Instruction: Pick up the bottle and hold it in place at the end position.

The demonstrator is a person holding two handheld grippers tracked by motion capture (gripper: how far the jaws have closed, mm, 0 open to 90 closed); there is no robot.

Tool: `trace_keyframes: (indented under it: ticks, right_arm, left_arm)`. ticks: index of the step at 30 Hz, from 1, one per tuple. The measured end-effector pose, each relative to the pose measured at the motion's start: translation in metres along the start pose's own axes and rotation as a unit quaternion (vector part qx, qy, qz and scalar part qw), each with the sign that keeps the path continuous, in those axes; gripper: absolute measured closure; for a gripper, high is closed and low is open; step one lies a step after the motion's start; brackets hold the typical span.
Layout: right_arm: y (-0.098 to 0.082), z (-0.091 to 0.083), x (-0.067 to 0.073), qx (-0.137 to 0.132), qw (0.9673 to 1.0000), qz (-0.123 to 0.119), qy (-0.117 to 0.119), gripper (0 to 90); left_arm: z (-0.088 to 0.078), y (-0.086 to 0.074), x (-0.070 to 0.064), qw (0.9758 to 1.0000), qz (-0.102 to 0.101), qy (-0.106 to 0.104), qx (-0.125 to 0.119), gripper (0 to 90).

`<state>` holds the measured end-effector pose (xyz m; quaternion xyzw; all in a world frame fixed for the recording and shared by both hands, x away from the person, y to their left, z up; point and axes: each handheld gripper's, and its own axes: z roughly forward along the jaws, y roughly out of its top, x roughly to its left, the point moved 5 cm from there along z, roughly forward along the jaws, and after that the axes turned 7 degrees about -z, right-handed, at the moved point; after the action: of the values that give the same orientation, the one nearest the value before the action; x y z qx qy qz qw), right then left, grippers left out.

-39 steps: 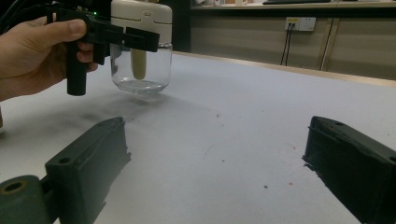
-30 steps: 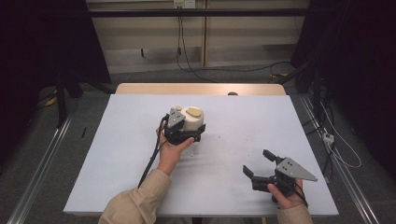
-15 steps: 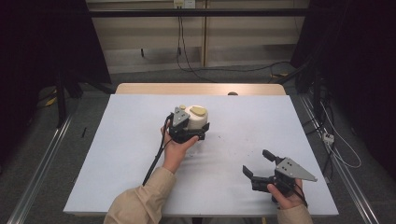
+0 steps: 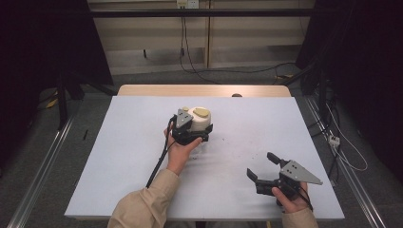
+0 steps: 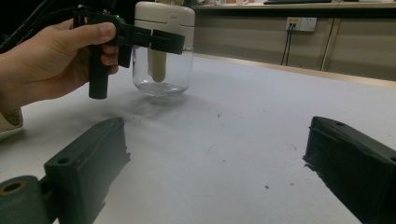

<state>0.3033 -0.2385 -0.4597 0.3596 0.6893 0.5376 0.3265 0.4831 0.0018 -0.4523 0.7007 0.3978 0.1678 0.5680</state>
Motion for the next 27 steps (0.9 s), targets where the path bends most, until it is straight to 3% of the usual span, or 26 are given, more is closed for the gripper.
trace_keyframes:
  ticks: [27]
  right_arm:
    - [0.001, 0.000, 0.000, -0.002, 1.0000, -0.001, 0.000, 4.8]
  left_arm:
    - [0.011, -0.002, -0.007, 0.9998, 0.016, -0.003, 0.008, 5.5]
